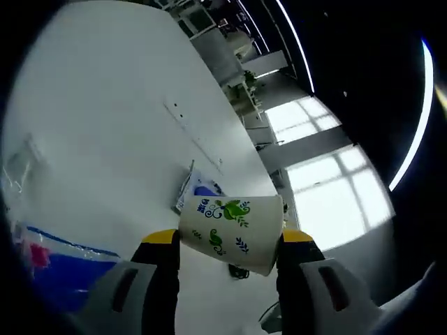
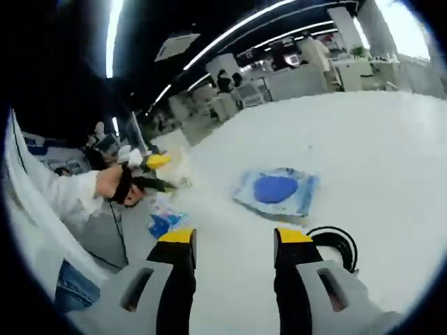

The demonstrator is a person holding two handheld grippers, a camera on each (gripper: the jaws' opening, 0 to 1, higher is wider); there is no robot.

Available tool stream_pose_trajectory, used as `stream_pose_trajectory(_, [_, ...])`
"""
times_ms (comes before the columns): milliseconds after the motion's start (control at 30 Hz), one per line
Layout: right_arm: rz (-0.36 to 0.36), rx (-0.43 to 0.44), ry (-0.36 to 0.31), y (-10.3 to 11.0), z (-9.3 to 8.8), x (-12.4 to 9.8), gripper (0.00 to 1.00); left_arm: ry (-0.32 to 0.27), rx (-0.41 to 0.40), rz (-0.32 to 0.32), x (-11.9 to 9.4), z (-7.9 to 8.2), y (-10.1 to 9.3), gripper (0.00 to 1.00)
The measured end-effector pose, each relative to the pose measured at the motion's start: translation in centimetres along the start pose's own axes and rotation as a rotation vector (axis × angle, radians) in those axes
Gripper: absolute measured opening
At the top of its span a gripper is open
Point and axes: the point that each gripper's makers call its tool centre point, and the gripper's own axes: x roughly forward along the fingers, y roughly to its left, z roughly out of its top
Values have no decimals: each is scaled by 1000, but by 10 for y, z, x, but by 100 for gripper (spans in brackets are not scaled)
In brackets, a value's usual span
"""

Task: Arrange the tabletop items into an orderly group along one side of the table until the central work area is clear of visible clutter.

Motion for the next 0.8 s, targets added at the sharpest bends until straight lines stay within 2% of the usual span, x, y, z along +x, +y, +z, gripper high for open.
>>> stream_pose_trajectory(133, [68, -72, -14, 16, 15, 4, 43, 5, -33, -18, -1, -6, -3, 55])
stream_pose_trajectory(233, [88, -193, 19, 25, 20, 8, 43, 37, -20, -2, -1, -16, -4, 55])
stream_pose_trajectory(333, [96, -346, 41, 36, 27, 12, 42, 62, -22, 0, 0, -25, -6, 55])
stream_pose_trajectory(467, [146, -544, 40, 62, 39, 17, 36, 107, -16, 2, 2, -37, -9, 55])
stream_pose_trajectory(533, [184, -671, 43, 79, 44, 19, 33, 122, -11, 5, 3, -42, -11, 55])
stream_pose_trajectory(633, [220, -767, 71, 95, 44, 23, 32, 126, -15, -11, 3, -43, -17, 55])
stream_pose_trajectory(733, [249, -783, 73, 107, 41, 28, 30, 132, -10, -13, 3, -45, -22, 55])
stream_pose_trajectory(800, [260, -842, 91, 112, 38, 30, 25, 138, -3, -11, 1, -48, -24, 55])
